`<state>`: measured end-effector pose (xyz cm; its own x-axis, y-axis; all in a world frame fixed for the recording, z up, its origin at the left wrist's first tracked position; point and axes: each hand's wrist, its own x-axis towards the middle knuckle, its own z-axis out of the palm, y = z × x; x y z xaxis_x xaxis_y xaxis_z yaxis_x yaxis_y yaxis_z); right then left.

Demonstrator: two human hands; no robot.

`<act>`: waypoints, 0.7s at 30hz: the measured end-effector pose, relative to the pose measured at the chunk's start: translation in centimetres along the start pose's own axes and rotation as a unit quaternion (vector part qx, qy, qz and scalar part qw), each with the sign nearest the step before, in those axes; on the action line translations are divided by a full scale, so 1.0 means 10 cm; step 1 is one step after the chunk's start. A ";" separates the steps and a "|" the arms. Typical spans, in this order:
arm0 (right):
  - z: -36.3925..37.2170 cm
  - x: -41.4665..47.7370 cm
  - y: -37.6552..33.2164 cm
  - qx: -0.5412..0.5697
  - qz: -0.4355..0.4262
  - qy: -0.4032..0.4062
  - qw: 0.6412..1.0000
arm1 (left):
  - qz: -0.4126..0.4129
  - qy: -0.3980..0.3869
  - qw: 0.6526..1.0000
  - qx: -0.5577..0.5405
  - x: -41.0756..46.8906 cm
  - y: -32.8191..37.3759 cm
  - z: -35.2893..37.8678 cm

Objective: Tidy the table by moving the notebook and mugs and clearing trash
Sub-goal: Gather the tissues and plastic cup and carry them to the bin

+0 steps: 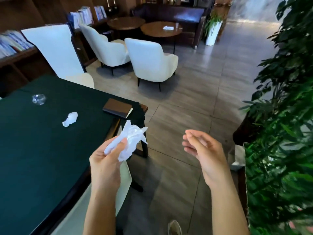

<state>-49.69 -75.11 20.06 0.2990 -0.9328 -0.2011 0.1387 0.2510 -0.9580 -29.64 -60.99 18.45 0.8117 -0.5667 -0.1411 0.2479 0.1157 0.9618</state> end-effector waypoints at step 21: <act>1.25 2.37 -0.21 -0.099 0.030 -0.162 0.981 | 0.066 0.183 0.979 -0.055 2.03 0.12 0.08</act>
<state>-31.05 -94.51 19.82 0.5901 -0.7786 -0.2134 -0.0646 0.2179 -0.9738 -13.29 -73.03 16.95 0.9706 -0.2135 -0.1108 0.1670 0.2666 0.9492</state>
